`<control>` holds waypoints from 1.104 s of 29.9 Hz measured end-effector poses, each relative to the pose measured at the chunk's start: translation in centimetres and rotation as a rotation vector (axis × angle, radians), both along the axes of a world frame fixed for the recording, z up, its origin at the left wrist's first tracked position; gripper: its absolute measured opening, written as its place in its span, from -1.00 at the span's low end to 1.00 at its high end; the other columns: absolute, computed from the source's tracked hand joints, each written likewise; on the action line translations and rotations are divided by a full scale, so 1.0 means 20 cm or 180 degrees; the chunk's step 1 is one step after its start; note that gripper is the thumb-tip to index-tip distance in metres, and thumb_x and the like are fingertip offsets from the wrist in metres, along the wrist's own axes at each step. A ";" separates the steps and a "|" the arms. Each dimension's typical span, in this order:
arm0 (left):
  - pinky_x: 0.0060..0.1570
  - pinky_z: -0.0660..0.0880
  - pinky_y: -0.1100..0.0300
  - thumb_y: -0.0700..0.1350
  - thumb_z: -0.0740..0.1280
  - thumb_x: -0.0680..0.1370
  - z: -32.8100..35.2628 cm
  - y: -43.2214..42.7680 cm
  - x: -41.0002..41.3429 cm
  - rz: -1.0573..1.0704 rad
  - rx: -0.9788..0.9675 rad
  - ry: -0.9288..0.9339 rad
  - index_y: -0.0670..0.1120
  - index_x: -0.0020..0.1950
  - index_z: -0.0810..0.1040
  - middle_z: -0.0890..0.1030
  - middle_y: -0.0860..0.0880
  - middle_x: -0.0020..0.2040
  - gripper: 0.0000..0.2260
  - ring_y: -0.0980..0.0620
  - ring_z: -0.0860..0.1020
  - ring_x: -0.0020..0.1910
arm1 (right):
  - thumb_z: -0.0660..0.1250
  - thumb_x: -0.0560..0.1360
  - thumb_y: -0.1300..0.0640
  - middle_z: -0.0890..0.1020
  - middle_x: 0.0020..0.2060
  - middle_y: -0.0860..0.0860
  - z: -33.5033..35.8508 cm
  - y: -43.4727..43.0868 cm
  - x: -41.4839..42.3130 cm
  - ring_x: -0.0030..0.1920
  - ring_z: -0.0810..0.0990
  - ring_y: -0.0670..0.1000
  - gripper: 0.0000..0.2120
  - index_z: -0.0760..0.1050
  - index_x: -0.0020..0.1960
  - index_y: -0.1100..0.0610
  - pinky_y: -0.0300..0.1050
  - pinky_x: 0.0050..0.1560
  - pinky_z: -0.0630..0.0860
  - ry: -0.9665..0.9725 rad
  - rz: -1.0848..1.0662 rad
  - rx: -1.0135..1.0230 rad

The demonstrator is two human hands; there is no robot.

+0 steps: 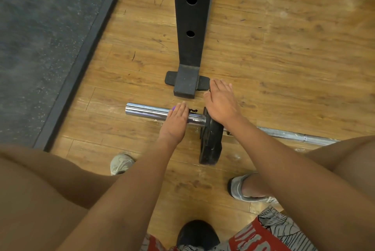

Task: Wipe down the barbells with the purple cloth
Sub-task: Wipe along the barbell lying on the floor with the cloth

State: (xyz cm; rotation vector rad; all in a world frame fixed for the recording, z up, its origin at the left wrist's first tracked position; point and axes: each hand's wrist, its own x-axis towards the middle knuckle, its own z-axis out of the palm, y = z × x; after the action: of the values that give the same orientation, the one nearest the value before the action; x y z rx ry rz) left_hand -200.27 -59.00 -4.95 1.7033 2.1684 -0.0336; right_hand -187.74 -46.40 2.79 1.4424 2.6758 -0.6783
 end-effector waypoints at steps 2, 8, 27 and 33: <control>0.53 -0.21 0.06 -0.36 0.15 0.63 -0.01 0.00 0.00 0.0029 0.0052 -0.0036 -0.16 0.65 -0.10 -0.10 -0.13 0.66 -0.35 -0.06 -0.14 0.64 | -0.04 0.71 0.02 0.24 0.58 0.13 0.00 0.02 -0.01 0.60 0.09 0.11 -0.47 0.14 0.61 0.24 0.03 0.59 -0.15 -0.0001 -0.0007 -0.0007; 0.52 -0.22 0.07 -0.34 0.19 0.64 -0.02 0.05 0.00 0.0176 0.0140 -0.0041 -0.15 0.65 -0.07 -0.06 -0.12 0.66 -0.34 -0.06 -0.12 0.64 | -0.03 0.70 0.04 0.31 0.54 0.16 0.00 0.11 -0.04 0.57 0.18 0.10 -0.49 0.21 0.58 0.25 0.07 0.59 -0.08 -0.0017 0.0017 -0.0099; 0.56 -0.20 0.06 -0.22 0.08 0.72 -0.09 0.20 -0.09 -0.0004 0.0288 -0.0229 -0.14 0.65 -0.07 -0.09 -0.10 0.66 -0.47 -0.04 -0.16 0.63 | 0.00 0.67 0.03 -0.02 0.64 0.15 -0.03 -0.24 -0.03 0.63 -0.14 0.12 -0.40 -0.02 0.63 0.23 0.17 0.61 -0.11 -0.0095 -0.0604 0.0754; 0.57 -0.22 0.04 -0.30 0.05 0.70 -0.11 0.13 -0.04 0.0227 0.0522 -0.0312 -0.09 0.63 -0.18 -0.20 -0.05 0.64 -0.42 0.01 -0.29 0.59 | 0.02 0.68 0.04 -0.01 0.64 0.15 -0.04 -0.16 -0.04 0.63 -0.15 0.13 -0.39 -0.05 0.64 0.24 0.09 0.61 -0.16 -0.0214 -0.0511 0.0700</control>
State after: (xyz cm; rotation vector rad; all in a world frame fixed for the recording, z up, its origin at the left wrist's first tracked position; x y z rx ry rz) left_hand -201.11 -56.45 -7.09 1.6742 2.2093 0.2481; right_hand -188.61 -49.68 2.05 1.7122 2.6738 -0.3421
